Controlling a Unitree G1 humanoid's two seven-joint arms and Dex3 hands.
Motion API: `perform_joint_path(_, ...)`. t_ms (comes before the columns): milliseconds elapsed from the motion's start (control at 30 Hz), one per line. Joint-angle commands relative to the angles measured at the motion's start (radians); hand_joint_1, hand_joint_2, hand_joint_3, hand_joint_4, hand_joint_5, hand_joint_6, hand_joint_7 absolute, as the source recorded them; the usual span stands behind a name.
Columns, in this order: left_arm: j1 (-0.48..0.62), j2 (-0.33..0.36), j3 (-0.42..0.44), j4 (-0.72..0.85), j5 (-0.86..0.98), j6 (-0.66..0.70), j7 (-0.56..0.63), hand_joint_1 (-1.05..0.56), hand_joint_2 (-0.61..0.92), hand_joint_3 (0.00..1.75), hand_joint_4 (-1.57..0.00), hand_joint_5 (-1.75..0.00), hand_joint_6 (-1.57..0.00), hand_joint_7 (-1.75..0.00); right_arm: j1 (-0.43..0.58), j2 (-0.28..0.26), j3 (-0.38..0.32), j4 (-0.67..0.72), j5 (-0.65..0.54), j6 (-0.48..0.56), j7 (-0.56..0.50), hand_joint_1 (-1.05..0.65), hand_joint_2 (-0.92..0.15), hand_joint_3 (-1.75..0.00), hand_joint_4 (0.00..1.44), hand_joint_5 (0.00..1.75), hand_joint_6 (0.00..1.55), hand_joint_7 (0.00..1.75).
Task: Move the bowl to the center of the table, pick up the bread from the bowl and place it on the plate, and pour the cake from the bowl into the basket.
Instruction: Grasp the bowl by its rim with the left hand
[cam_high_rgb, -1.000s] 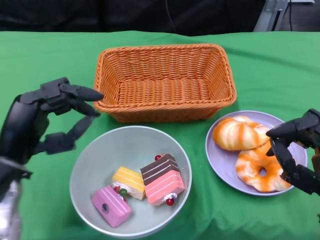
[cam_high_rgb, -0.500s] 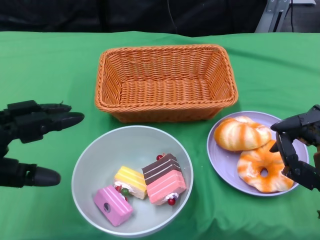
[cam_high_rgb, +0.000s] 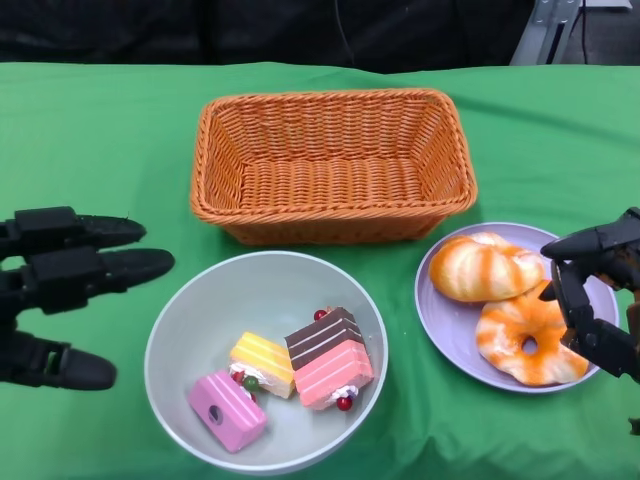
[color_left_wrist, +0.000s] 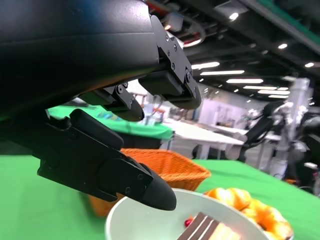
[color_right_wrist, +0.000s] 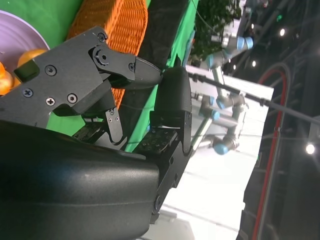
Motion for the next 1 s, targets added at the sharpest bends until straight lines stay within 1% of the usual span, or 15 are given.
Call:
perform_joint_path(33, 0.026, -0.005, -0.066, -0.09, 0.078, -0.007, 0.105, -0.5, 0.73, 0.0, -0.77, -0.3, -0.8, -0.11, -0.005, 0.019, -0.016, 0.01, -0.007, -0.011, -0.03, -0.16, -0.63, -0.79, 0.73, 1.52, 0.73, 1.1)
perform_joint_path(167, 0.025, 0.018, -0.095, -0.118, 0.211, -0.007, 0.255, -0.47, 0.73, 0.0, -0.8, -0.32, -0.82, -0.1, -0.005, 0.026, -0.017, 0.017, 0.001, -0.011, -0.027, -0.15, -0.63, -0.79, 0.73, 1.52, 0.73, 1.1)
perform_joint_path(300, 0.005, 0.045, -0.144, -0.129, 0.354, -0.007, 0.419, -0.47, 0.67, 0.0, -0.79, -0.33, -0.82, -0.09, -0.01, 0.036, -0.021, 0.037, -0.022, -0.034, -0.047, -0.15, -0.63, -0.78, 0.73, 1.52, 0.73, 1.11)
perform_joint_path(533, -0.01, 0.085, -0.158, -0.149, 0.624, -0.007, 0.725, -0.46, 0.67, 0.0, -0.78, -0.35, -0.82, -0.09, -0.012, 0.037, -0.022, 0.042, -0.024, -0.04, -0.049, -0.15, -0.63, -0.77, 0.74, 1.51, 0.73, 1.1)
perform_joint_path(567, -0.026, 0.106, -0.188, -0.159, 0.683, -0.007, 0.761, -0.46, 0.67, 0.0, -0.78, -0.35, -0.82, -0.09, -0.009, 0.043, -0.019, 0.039, -0.023, -0.041, -0.051, -0.15, -0.63, -0.77, 0.74, 1.51, 0.73, 1.1)
perform_joint_path(633, -0.052, 0.138, -0.228, -0.176, 0.79, -0.007, 0.841, -0.53, 0.69, 0.01, -0.83, -0.37, -0.88, -0.11, -0.006, 0.05, -0.017, 0.035, -0.022, -0.041, -0.054, -0.17, -0.63, -0.78, 0.75, 1.52, 0.74, 1.11)
perform_joint_path(767, -0.074, 0.169, -0.223, -0.186, 0.95, -0.001, 1.005, -0.52, 0.7, 0.01, -0.85, -0.37, -0.9, -0.1, -0.004, 0.053, -0.018, 0.035, -0.025, -0.032, -0.058, -0.17, -0.61, -0.82, 0.76, 1.52, 0.74, 1.12)
perform_joint_path(800, -0.078, 0.182, -0.234, -0.189, 0.985, 0.013, 1.055, -0.52, 0.7, 0.01, -0.84, -0.37, -0.9, -0.1, -0.004, 0.052, -0.019, 0.037, -0.024, -0.032, -0.057, -0.16, -0.6, -0.83, 0.76, 1.52, 0.74, 1.12)
perform_joint_path(833, -0.084, 0.197, -0.253, -0.188, 1.015, 0.032, 1.104, -0.51, 0.72, 0.01, -0.83, -0.37, -0.89, -0.09, -0.006, 0.052, -0.019, 0.04, -0.021, -0.034, -0.055, -0.16, -0.59, -0.84, 0.76, 1.52, 0.74, 1.11)
perform_joint_path(900, -0.096, 0.241, -0.316, -0.193, 1.08, 0.088, 1.213, -0.51, 0.73, 0.01, -0.8, -0.36, -0.87, -0.07, -0.008, 0.053, -0.019, 0.044, -0.01, -0.036, -0.05, -0.16, -0.58, -0.85, 0.76, 1.52, 0.74, 1.11)
perform_joint_path(1000, -0.123, 0.309, -0.453, -0.198, 1.178, 0.185, 1.396, -0.52, 0.74, 0.01, -0.77, -0.35, -0.85, -0.06, -0.008, 0.053, -0.018, 0.043, 0.0, -0.033, -0.044, -0.16, -0.58, -0.84, 0.76, 1.52, 0.75, 1.1)
